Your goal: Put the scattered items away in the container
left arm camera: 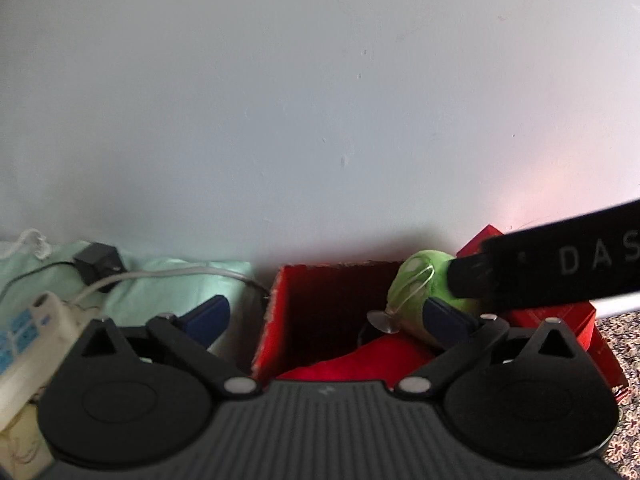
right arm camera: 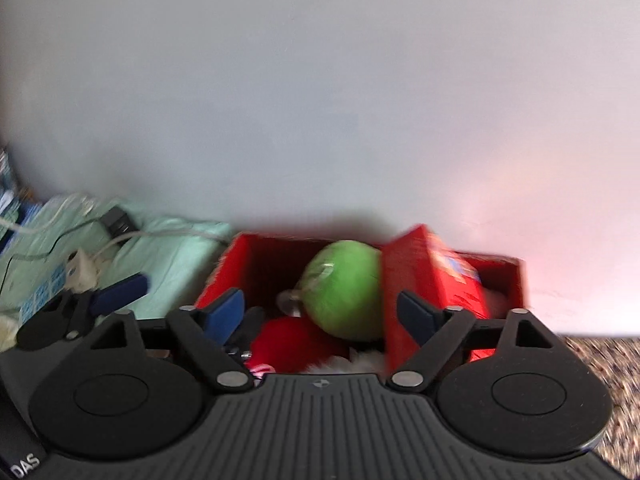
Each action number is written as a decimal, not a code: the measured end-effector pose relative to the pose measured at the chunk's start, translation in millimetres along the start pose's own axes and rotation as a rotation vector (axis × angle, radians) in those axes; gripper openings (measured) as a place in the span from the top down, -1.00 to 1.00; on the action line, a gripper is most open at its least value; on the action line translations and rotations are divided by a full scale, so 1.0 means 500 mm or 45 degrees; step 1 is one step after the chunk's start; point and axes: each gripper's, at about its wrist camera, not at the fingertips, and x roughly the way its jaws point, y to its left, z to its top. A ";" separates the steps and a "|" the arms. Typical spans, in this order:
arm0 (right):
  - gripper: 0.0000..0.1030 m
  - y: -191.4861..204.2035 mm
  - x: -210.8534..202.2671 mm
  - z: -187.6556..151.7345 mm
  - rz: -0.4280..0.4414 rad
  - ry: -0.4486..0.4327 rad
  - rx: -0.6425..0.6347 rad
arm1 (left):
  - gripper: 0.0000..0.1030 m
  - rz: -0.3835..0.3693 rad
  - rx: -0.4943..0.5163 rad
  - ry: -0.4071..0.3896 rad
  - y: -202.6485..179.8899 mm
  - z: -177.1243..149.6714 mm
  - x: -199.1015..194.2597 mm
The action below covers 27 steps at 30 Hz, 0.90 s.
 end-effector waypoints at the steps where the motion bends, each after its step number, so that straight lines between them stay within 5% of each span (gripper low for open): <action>1: -0.70 -0.001 -0.009 -0.006 -0.045 -0.016 -0.008 | -0.99 0.011 -0.007 -0.002 -0.004 -0.006 -0.013; 8: -0.80 -0.009 -0.030 -0.045 -0.316 -0.039 -0.040 | -0.99 0.067 -0.077 0.040 -0.007 -0.026 -0.062; 12: -0.82 -0.016 -0.046 -0.053 -0.403 -0.032 0.022 | -0.99 0.212 -0.003 0.078 -0.012 -0.014 -0.068; 16: -0.82 -0.013 -0.061 -0.064 -0.552 -0.077 0.021 | -0.99 0.198 0.033 0.122 -0.022 -0.009 -0.061; 27: -0.79 -0.053 -0.068 -0.069 -0.311 -0.006 0.198 | -0.99 0.130 0.030 0.066 -0.009 -0.004 -0.055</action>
